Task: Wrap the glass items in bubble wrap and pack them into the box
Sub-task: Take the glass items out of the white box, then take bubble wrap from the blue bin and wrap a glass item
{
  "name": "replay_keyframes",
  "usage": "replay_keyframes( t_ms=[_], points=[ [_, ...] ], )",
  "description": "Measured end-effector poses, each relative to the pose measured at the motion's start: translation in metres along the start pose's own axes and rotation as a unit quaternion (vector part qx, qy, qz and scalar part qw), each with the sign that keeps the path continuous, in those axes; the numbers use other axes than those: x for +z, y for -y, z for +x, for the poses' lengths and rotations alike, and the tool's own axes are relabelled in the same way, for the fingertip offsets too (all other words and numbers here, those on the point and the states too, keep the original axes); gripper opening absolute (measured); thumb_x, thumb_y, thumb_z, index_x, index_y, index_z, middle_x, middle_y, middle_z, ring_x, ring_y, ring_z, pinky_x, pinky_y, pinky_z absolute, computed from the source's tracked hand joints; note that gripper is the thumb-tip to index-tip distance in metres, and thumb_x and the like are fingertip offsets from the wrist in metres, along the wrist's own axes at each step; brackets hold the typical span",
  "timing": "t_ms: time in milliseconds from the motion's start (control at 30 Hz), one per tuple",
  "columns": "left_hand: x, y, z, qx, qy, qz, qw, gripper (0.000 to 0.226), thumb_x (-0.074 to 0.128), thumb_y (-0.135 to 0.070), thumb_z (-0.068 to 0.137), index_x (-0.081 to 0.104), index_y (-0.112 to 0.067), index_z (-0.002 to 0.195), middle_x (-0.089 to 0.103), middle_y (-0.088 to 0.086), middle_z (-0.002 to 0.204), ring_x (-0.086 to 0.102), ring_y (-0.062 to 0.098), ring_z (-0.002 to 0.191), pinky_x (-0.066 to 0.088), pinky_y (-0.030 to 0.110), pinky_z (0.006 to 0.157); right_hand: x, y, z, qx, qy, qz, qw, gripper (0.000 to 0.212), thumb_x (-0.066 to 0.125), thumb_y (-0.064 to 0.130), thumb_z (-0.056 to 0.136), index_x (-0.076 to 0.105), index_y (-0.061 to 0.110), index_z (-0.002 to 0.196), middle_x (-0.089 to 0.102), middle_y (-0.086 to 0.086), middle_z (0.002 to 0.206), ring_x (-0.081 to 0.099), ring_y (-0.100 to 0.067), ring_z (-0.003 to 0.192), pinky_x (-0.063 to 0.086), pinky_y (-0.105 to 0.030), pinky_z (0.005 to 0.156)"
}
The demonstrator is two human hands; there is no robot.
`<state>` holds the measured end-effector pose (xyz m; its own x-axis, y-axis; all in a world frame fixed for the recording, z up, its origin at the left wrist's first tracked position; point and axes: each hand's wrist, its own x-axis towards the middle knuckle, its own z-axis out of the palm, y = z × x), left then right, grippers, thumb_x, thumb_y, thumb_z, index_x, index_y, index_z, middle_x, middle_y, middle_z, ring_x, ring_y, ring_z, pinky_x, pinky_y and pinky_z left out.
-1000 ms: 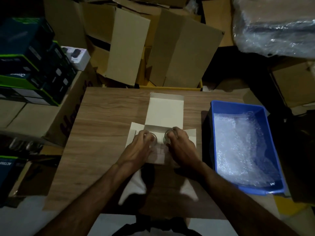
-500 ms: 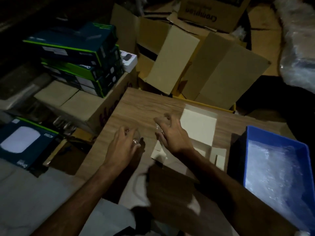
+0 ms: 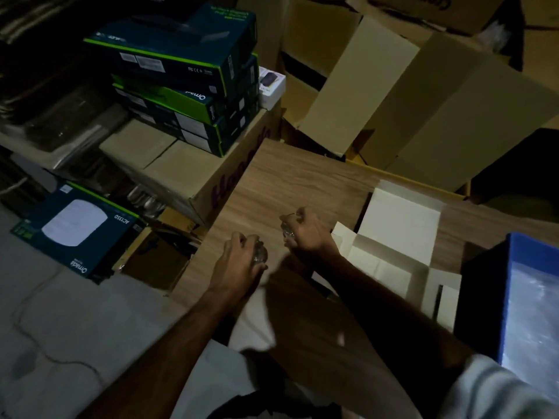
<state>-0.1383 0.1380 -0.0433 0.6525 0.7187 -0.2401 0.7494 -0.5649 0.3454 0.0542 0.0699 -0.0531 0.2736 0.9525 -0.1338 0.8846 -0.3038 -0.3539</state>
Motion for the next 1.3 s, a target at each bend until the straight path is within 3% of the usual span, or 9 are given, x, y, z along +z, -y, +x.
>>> replay_keyframes(
  t_ms=[67,167,300,400,533,633,867,1167,1300],
  points=[
    [0.002,0.002,0.003,0.002,0.003,-0.001,1.0,0.063,0.069,-0.04,0.09,0.04,-0.025,0.143,0.035,0.008,0.137,0.042,0.026,0.125,0.05,0.037,0.092,0.004,-0.003,0.002,0.009,0.018,-0.015,1.0,0.055,0.065,0.029,0.096,0.046,0.02,0.146,0.039,-0.017,0.146,0.045,-0.034,0.131,0.045,-0.041,0.101],
    [0.002,0.002,0.005,0.013,0.0,-0.001,1.0,0.062,0.068,-0.041,0.09,0.04,-0.025,0.143,0.035,0.007,0.136,0.042,0.026,0.123,0.049,0.038,0.09,0.007,-0.005,0.003,0.043,0.002,-0.022,0.999,0.055,0.061,0.04,0.098,0.045,0.013,0.143,0.052,-0.01,0.125,0.054,-0.031,0.123,0.046,-0.036,0.093],
    [0.001,0.002,0.007,0.02,-0.006,0.016,1.0,0.063,0.068,-0.045,0.089,0.04,-0.025,0.142,0.038,0.007,0.135,0.045,0.026,0.122,0.049,0.038,0.089,0.015,-0.004,-0.011,0.032,-0.055,0.017,0.998,0.059,0.075,0.027,0.088,0.052,0.019,0.142,0.047,-0.018,0.136,0.053,-0.034,0.12,0.053,-0.042,0.09],
    [0.002,0.003,0.007,0.029,-0.011,0.027,0.999,0.067,0.068,-0.049,0.088,0.039,-0.024,0.143,0.04,0.007,0.134,0.048,0.026,0.12,0.05,0.039,0.09,0.008,0.0,-0.02,0.036,-0.066,0.031,0.997,0.065,0.078,0.034,0.084,0.051,0.021,0.141,0.047,-0.02,0.142,0.056,-0.04,0.12,0.058,-0.049,0.086],
    [0.001,0.006,0.006,0.039,-0.015,0.036,0.998,0.083,0.065,-0.058,0.087,0.029,-0.022,0.152,0.039,0.01,0.143,0.045,0.029,0.128,0.045,0.041,0.101,-0.003,-0.005,-0.039,0.022,-0.08,0.015,0.996,0.061,0.072,0.039,0.087,0.05,0.017,0.14,0.048,-0.022,0.145,0.061,-0.039,0.115,0.059,-0.048,0.081],
    [0.0,-0.002,0.002,0.072,-0.052,0.02,0.996,0.086,0.061,-0.06,0.088,0.025,-0.022,0.155,0.033,0.012,0.153,0.035,0.03,0.137,0.037,0.045,0.11,-0.013,-0.007,-0.064,0.058,-0.123,0.036,0.99,0.052,0.061,0.036,0.092,0.055,0.013,0.139,0.052,-0.024,0.143,0.062,-0.038,0.113,0.057,-0.045,0.087],
    [0.023,-0.082,-0.005,0.247,-0.064,-0.002,0.967,0.072,0.055,-0.05,0.091,0.033,-0.02,0.153,0.038,0.013,0.153,0.04,0.031,0.138,0.04,0.047,0.11,-0.027,-0.037,-0.154,0.184,-0.221,0.035,0.957,0.051,0.051,0.037,0.101,0.047,0.019,0.149,0.043,-0.016,0.154,0.044,-0.031,0.138,0.045,-0.045,0.109],
    [0.073,-0.215,-0.03,0.406,-0.051,-0.019,0.912,0.069,0.062,-0.045,0.094,0.041,-0.015,0.152,0.038,0.017,0.153,0.044,0.034,0.135,0.043,0.046,0.105,-0.042,-0.104,-0.289,0.332,-0.292,0.027,0.897,0.055,0.047,0.038,0.1,0.043,0.019,0.152,0.038,-0.014,0.158,0.038,-0.029,0.143,0.042,-0.043,0.113],
    [0.101,-0.278,-0.05,0.43,-0.017,-0.024,0.902,0.064,0.051,-0.051,0.096,0.044,-0.016,0.149,0.039,0.017,0.153,0.046,0.034,0.133,0.044,0.045,0.107,-0.031,-0.141,-0.357,0.409,-0.296,0.036,0.863,0.056,0.056,0.038,0.099,0.044,0.023,0.152,0.038,-0.012,0.159,0.041,-0.031,0.141,0.044,-0.042,0.108]
  ],
)
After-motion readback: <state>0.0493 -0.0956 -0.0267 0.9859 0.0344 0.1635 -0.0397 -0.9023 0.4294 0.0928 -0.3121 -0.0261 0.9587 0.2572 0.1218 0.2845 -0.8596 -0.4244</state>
